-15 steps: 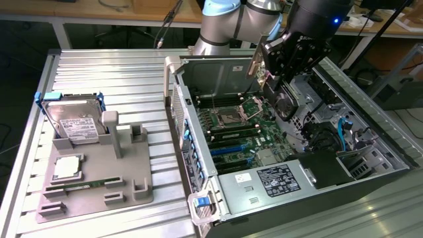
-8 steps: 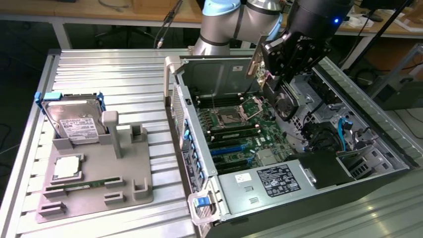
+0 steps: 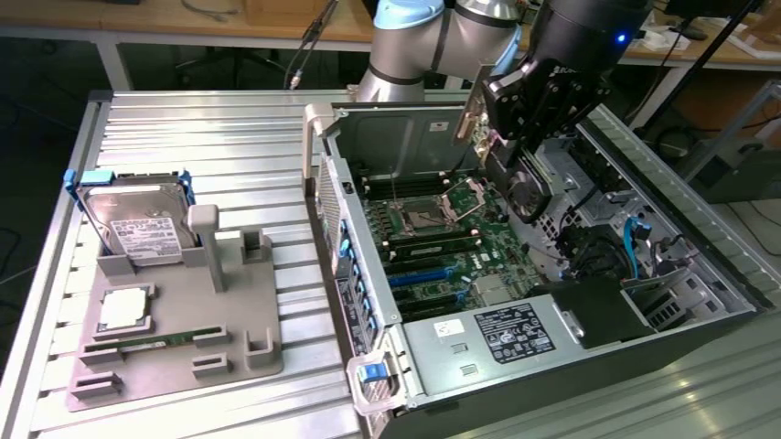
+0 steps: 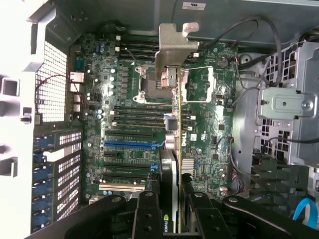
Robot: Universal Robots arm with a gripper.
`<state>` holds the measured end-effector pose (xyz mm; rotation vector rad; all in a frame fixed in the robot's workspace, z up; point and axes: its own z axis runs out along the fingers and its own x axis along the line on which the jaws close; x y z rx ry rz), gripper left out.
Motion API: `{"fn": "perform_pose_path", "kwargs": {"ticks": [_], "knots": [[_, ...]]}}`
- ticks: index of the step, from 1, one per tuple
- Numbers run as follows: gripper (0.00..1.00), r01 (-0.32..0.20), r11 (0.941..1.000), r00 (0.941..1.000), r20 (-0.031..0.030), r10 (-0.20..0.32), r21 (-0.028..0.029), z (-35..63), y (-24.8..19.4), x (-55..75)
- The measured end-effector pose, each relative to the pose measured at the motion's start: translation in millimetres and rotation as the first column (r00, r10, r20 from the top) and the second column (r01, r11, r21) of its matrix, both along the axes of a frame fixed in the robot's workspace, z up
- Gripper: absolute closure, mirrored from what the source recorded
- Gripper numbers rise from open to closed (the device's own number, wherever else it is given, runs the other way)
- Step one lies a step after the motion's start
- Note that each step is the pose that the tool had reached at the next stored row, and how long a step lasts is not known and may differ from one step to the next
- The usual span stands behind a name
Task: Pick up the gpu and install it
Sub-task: 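Insert the gpu into the slot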
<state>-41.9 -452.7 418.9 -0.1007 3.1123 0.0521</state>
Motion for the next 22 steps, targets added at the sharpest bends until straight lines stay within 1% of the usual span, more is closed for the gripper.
{"fn": "perform_pose_path", "kwargs": {"ticks": [22], "knots": [[0.73, -0.028, 0.9996, 0.9996, 0.0000, 0.028, -0.0009, 0.0, 0.8, 0.0]]}}
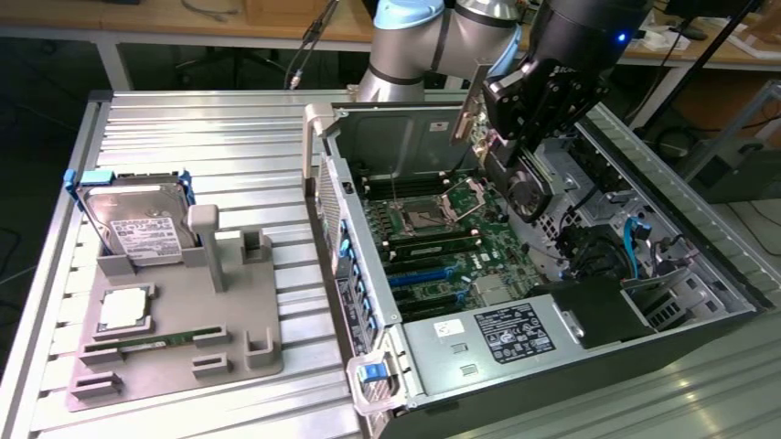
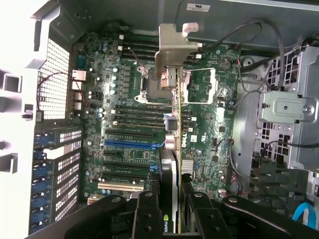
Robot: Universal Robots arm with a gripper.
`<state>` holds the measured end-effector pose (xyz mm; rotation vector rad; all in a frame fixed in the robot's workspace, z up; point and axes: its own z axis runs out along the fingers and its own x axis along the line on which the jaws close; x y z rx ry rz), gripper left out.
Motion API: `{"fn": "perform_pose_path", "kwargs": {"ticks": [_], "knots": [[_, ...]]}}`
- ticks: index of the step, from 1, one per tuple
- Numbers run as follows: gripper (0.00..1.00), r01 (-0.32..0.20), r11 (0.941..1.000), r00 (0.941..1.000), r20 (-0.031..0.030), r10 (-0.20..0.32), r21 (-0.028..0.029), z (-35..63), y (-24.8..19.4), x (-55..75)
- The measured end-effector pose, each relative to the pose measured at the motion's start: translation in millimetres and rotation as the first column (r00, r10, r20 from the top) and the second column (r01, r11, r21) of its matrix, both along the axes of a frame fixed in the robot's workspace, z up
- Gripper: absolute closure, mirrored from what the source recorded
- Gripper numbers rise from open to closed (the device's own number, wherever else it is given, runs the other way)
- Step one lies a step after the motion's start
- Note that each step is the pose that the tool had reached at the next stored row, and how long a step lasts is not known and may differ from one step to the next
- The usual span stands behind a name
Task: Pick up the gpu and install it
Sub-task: 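Insert the gpu into the slot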
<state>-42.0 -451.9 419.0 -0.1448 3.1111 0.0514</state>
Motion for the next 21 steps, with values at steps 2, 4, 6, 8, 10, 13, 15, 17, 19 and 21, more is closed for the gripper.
{"fn": "perform_pose_path", "kwargs": {"ticks": [2, 4, 6, 8, 10, 13, 15, 17, 19, 21], "knots": [[0.73, -0.003, 1.0000, 1.0000, 0.0000, 0.003, 0.0000, 0.0, 0.0, 0.0], [0.73, -0.006, 1.0000, 1.0000, 0.0000, 0.006, 0.0000, 0.0, 0.0, 0.0], [0.73, -0.009, 1.0000, 1.0000, 0.0000, 0.009, 0.0000, 0.0, 0.0, 0.0], [0.73, -0.015, 0.9999, 0.9999, 0.0000, 0.015, 0.0000, 0.0, 0.0, 0.0], [0.73, -0.019, 0.9998, 0.9998, 0.0000, 0.019, 0.0000, 0.0, 0.0, 0.0], [0.73, -0.024, 0.9997, 0.9997, 0.0000, 0.024, 0.0000, 0.0, 0.0, 0.0], [0.73, -0.026, 0.9997, 0.9997, 0.0000, 0.026, 0.0000, 0.0, 0.0, 0.0], [0.73, -0.029, 0.9996, 0.9996, 0.0000, 0.029, -0.0001, 0.0, 0.0, 0.0], [0.73, -0.031, 0.9995, 0.9995, 0.0000, 0.031, 0.0000, 0.0, 0.0, 0.0], [0.73, -0.032, 0.9995, 0.9995, 0.0000, 0.032, 0.0000, 0.0, 0.0, 0.0]]}}
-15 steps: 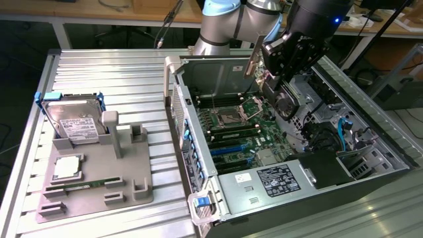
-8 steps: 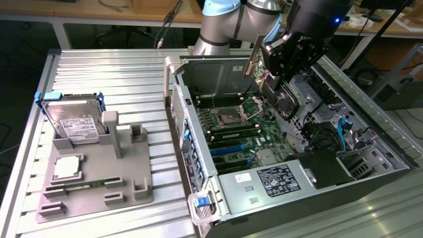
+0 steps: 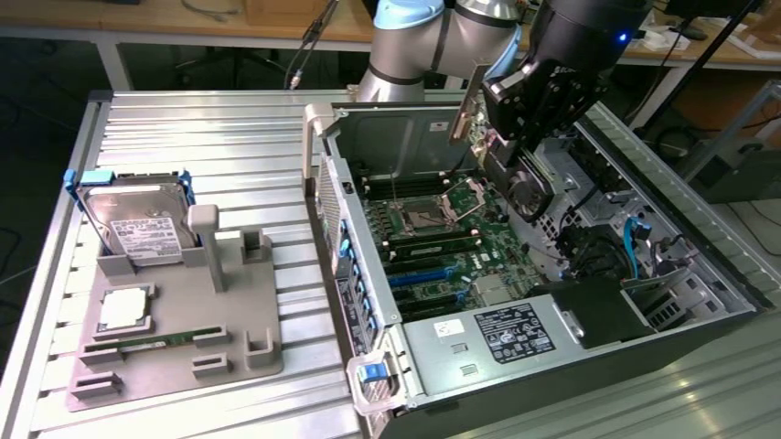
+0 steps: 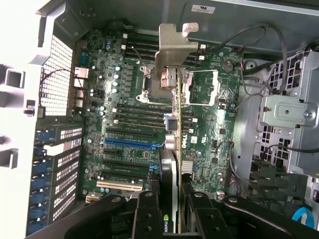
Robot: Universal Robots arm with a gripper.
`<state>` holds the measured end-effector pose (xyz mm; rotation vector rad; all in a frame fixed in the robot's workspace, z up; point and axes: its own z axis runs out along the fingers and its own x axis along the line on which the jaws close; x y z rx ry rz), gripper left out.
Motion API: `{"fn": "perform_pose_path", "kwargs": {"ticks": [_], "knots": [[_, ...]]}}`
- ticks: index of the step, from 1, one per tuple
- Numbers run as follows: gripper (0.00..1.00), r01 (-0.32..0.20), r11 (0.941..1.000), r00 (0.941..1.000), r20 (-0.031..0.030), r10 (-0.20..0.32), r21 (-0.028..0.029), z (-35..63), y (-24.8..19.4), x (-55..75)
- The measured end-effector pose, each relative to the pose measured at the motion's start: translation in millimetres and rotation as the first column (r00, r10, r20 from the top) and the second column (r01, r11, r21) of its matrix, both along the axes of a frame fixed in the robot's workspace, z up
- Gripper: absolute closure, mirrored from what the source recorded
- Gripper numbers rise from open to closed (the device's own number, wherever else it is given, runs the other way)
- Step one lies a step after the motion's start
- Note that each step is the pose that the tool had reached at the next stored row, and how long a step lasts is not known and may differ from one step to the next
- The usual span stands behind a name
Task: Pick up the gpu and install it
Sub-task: 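Insert the gpu into the slot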
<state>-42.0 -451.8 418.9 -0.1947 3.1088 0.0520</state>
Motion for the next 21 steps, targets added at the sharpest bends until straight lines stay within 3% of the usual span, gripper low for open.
{"fn": "perform_pose_path", "kwargs": {"ticks": [21], "knots": [[0.73, -0.016, 0.9999, 0.9999, 0.0000, 0.016, -0.0006, 0.0, 1.5, 0.0]]}}
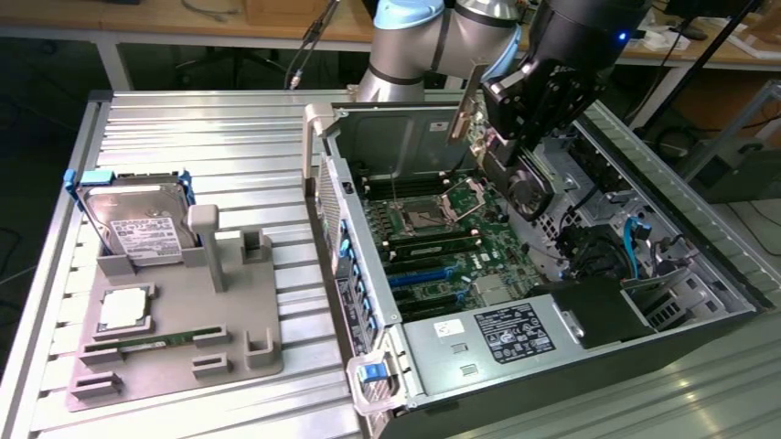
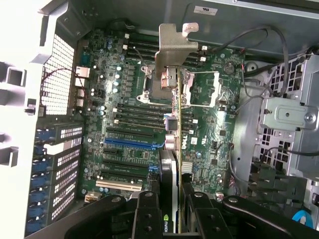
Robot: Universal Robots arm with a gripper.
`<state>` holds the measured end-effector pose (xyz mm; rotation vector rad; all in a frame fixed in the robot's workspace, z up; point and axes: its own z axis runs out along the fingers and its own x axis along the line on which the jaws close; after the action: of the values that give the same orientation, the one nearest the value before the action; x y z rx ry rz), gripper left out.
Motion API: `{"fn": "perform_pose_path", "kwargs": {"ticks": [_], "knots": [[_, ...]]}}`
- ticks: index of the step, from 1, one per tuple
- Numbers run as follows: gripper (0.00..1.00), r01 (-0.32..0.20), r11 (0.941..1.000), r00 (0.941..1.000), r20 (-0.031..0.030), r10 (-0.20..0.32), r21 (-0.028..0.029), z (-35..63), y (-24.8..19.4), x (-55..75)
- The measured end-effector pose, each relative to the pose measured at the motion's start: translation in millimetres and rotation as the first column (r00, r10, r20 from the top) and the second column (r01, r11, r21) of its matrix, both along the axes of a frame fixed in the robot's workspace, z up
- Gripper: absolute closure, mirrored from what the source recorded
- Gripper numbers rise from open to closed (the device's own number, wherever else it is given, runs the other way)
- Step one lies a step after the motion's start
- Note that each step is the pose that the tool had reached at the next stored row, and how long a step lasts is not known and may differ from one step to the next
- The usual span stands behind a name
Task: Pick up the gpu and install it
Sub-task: 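Insert the gpu into the slot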
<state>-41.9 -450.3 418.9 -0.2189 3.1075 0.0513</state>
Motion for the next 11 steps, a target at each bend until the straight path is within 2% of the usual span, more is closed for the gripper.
{"fn": "perform_pose_path", "kwargs": {"ticks": [11], "knots": [[0.73, -0.006, 1.0000, 1.0000, 0.0000, 0.006, -0.0002, 0.0, 0.5, 0.0]]}}
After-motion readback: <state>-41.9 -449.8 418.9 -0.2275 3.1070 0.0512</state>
